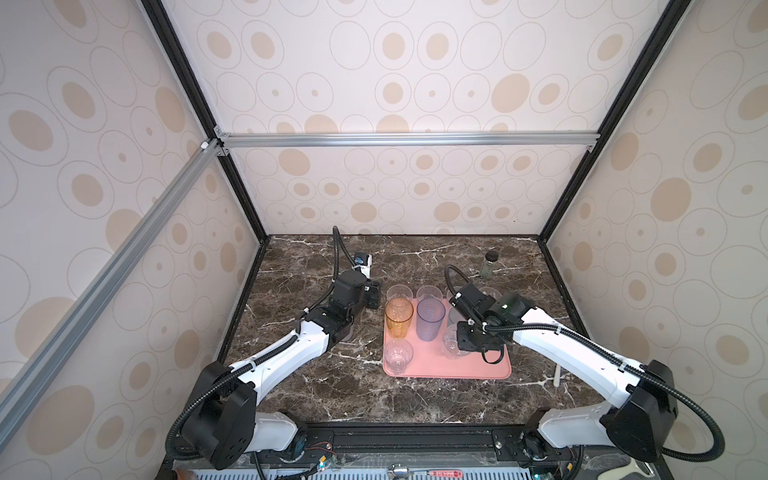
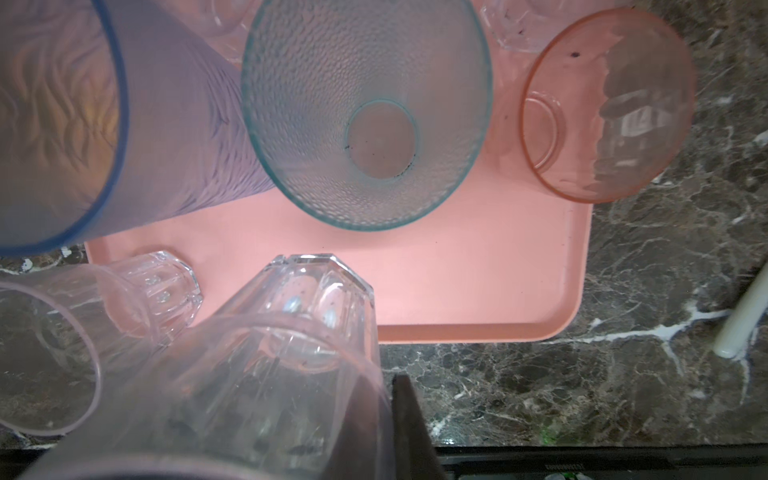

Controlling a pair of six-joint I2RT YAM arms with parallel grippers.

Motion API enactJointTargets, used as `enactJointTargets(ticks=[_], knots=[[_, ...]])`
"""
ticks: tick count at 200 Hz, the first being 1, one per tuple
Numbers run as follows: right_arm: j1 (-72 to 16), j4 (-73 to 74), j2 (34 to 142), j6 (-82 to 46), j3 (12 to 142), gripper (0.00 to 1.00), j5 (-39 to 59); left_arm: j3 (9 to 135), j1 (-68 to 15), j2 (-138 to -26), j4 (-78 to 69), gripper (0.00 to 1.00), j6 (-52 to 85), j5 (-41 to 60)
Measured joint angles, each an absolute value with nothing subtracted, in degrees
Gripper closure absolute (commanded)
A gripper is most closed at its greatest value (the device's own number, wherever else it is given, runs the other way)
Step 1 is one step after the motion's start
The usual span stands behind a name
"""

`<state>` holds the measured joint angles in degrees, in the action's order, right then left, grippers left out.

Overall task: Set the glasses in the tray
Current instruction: 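Carry the clear glass over the tray with the right gripper while the left draws back, then lower the clear glass onto the tray's near edge and open the right gripper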

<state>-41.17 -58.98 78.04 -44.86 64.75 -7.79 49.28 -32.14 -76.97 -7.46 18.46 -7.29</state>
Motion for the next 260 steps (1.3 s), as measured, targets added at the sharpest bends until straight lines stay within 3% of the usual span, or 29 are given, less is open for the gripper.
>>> enactJointTargets(ticks=[192,210,260], knots=[[-46.0,-44.4,88.2,-51.2,58.6,0.99,-3.4,46.3,-32.1,-75.8,-7.7,0.47,20.2,-5.8],[-46.3,-44.4,88.5,-51.4,58.6,0.95,-3.4,46.3,-32.1,-75.5,-7.7,0.47,20.2,-5.8],[-46.5,-46.2,88.8,-51.5,60.1,0.72,-3.2,46.3,-32.1,-75.5,-7.7,0.47,20.2,-5.8]])
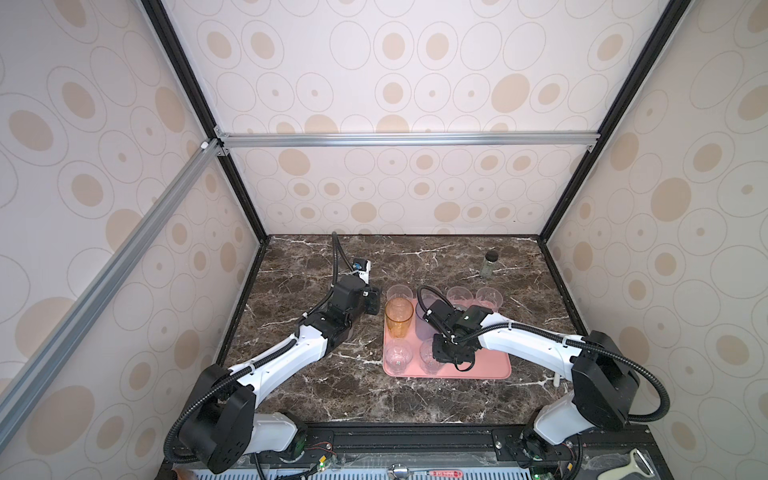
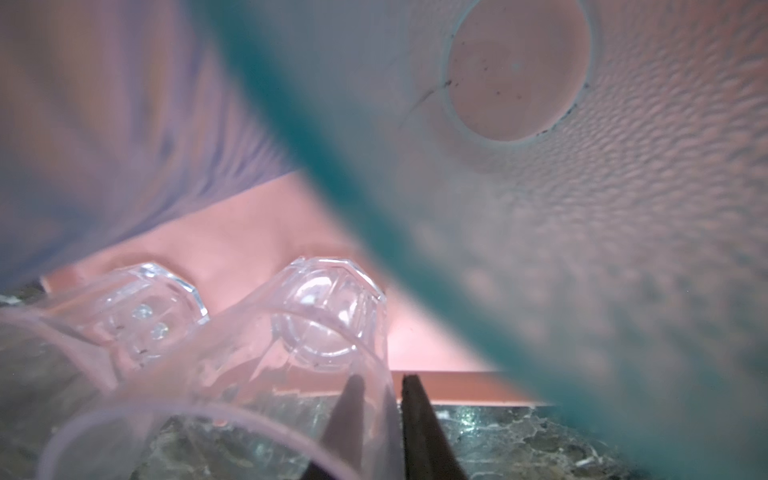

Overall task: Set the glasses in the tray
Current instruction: 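Lower the clear glass onto the tray's near edge and open the right gripper, then raise the right gripper while the left reaches toward a frosted glass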

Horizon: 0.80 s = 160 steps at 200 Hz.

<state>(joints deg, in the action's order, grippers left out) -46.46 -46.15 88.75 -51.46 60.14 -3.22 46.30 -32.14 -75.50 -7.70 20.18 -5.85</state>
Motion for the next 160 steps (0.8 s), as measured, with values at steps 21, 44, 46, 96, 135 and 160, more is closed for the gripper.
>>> enactJointTargets(ticks=[21,44,46,96,135,160], knots=[[-46.5,-48.6,88.7,-51.1,63.0,0.7,-3.6,46.3,-32.1,-75.5,-7.7,0.47,20.2,-5.9],[-46.5,-51.4,88.0,-49.9,67.1,0.69,-4.8,46.3,-32.1,-75.0,-7.7,0.46,20.2,-6.2],[-46.5,-51.7,87.9,-49.9,67.5,0.69,-4.9,46.3,-32.1,-75.0,-7.7,0.46,20.1,-6.2],[-46.5,-55.3,86.4,-47.4,74.7,0.7,-7.6,46.3,-32.1,-73.3,-7.6,0.46,20.1,-7.4],[-45.8,-57.2,86.2,-46.1,75.5,0.7,-9.5,46.3,-31.9,-72.6,-6.9,0.44,18.8,-9.1],[-43.7,-57.7,84.6,-44.9,76.0,0.71,-10.9,47.2,-30.3,-72.7,-4.2,0.44,17.0,-9.4]])
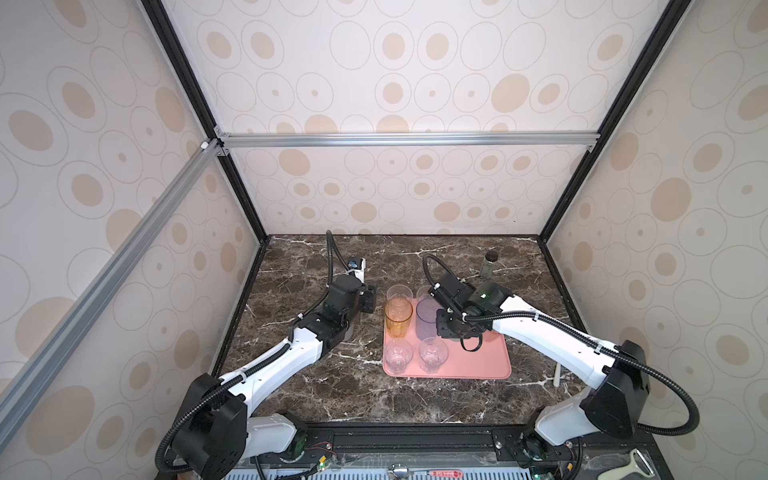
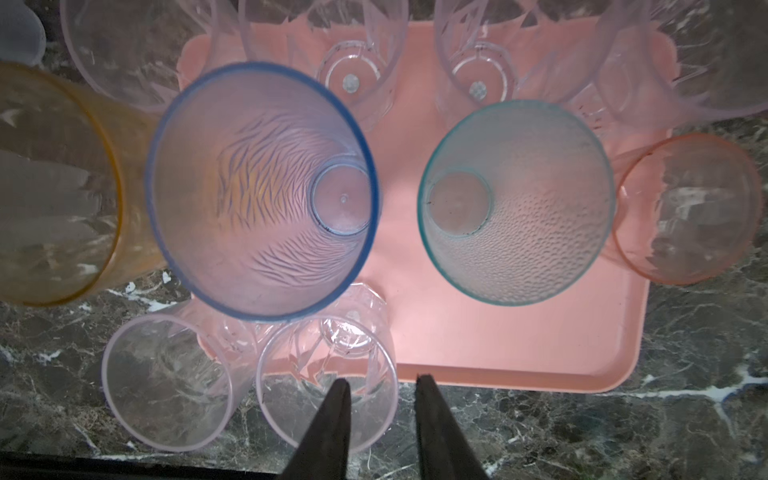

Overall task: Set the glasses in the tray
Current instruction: 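Raise the right gripper while the left reaches toward a frosted glass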

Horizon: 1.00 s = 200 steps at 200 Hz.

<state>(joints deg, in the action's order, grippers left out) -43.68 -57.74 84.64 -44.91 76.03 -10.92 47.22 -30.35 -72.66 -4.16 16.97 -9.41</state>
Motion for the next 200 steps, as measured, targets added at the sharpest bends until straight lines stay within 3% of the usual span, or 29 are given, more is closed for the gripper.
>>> enactJointTargets(ticks=[56,102,143,200], knots=[[-36.6,-56.2,82.7,-40.9,80.1,0.71,-12.4,54.5,-19.1,-74.1,1.7,0.46,15.7,-5.3],[-35.9,-52.9,87.9,-38.5,85.6,0.71,-10.5,58.7,-10.8,-80.6,8.0,0.49,16.4,2.2],[-35.9,-49.5,92.2,-38.1,86.6,0.71,-6.3,58.7,-8.4,-82.2,15.2,0.49,16.7,6.3],[-36.7,-47.3,94.8,-38.1,88.3,0.71,-3.0,53.2,-8.1,-74.5,20.7,0.53,16.8,9.1]])
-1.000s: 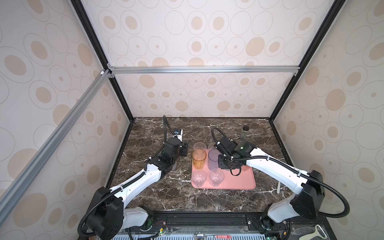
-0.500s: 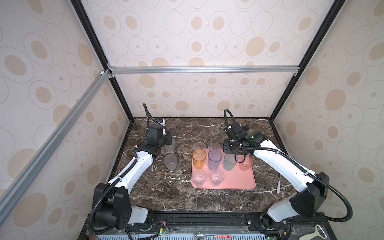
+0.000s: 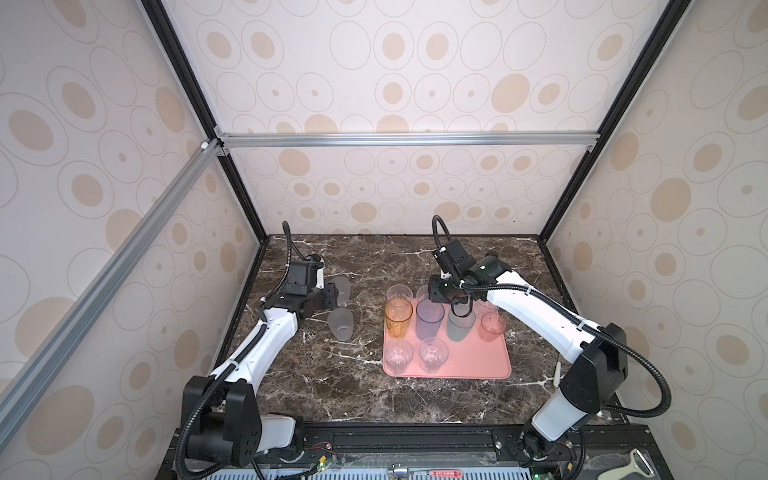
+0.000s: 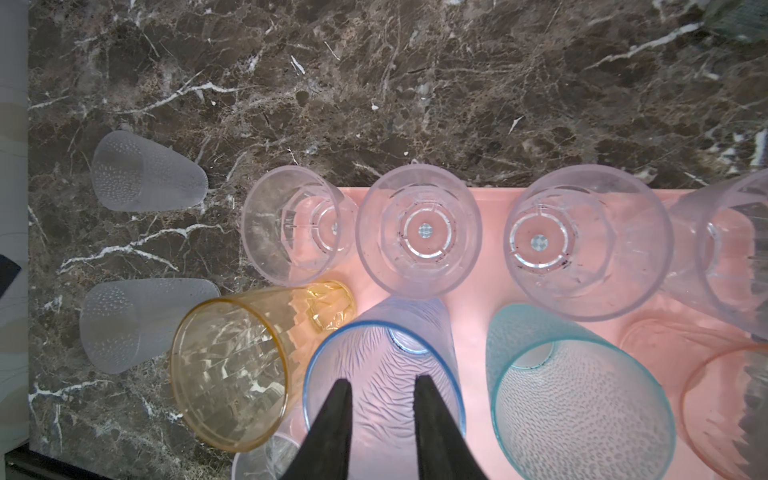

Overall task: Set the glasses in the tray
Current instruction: 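Raise the right gripper while the left reaches toward a frosted glass, then grasp the frosted glass lying on the table with the left gripper and lift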

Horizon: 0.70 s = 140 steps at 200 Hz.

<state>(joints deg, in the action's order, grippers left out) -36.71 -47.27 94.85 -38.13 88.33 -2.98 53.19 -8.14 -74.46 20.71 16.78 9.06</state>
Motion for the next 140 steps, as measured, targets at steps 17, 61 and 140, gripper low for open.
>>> enactJointTargets(ticks=[17,61,140], knots=[[-37.3,-47.0,95.4,-38.1,89.2,0.71,-2.6,51.8,-8.1,-73.5,22.2,0.55,17.0,9.9],[-39.0,-46.3,96.8,-38.2,89.8,0.71,-1.7,49.1,-8.1,-72.5,23.6,0.6,17.3,11.9],[-41.1,-45.4,97.9,-38.5,90.0,0.71,-1.2,45.4,-8.1,-72.9,22.4,0.79,17.6,11.3]])
